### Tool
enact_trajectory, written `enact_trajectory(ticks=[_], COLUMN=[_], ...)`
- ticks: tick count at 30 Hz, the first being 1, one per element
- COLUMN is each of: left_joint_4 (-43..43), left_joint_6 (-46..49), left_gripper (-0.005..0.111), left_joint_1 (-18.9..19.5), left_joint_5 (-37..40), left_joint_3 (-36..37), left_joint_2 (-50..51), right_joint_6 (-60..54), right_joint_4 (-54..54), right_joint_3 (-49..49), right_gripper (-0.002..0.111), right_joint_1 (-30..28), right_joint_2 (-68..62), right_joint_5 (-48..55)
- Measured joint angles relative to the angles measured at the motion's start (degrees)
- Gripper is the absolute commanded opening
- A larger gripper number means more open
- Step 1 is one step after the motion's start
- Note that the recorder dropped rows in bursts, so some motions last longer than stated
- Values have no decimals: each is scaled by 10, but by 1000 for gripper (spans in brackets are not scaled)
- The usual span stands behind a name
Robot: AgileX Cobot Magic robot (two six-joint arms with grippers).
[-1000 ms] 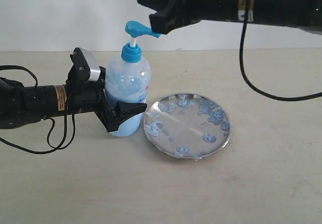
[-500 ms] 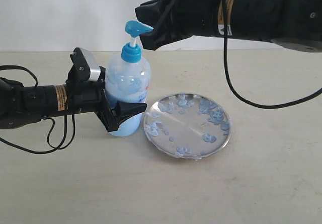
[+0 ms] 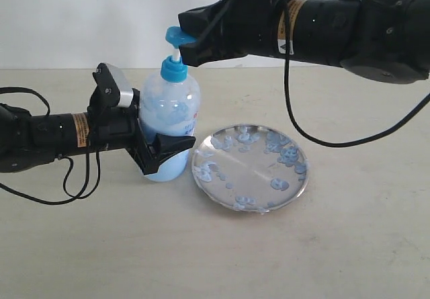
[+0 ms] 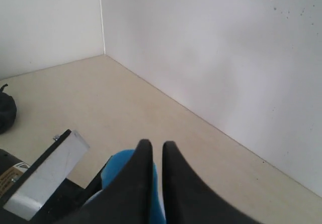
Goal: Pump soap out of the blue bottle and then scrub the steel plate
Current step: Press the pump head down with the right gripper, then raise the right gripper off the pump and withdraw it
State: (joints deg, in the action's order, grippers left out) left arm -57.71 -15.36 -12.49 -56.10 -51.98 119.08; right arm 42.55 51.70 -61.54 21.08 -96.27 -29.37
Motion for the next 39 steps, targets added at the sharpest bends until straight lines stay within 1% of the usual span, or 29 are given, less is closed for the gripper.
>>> enact_trajectory(ticks=[5,9,15,19,26,31,35,39], left_joint_4=[1,1,-2,-4,-6,-4,28,111], left_joint_6=[0,0,1,1,0,0,-3,-4], left_gripper=[4,4,4,4,4,4,4,4], left_joint_1=[0,0,1,1,1,1,-2,-2], left_joint_5=[0,-1,-3,-4,-4,-4,-4,-23], left_joint_3=[0,0,0,0,0,0,0,0], left_joint_2=[0,0,0,0,0,0,2,15], right_joint_6=[49,90,100,103,115,65,24,10], right_joint_4=[31,84,104,109,110,115,132,140], right_joint_3=[-4,-12,-18,-20,-23,-24,-43,-60], right_gripper=[0,0,0,0,0,0,0,0], right_joint_1=[2,25,60,68,70,70,71,73], right_joint_2=[0,6,13,14,10,16,32,55], right_joint_5=[19,75,148,178,181,189,234,289])
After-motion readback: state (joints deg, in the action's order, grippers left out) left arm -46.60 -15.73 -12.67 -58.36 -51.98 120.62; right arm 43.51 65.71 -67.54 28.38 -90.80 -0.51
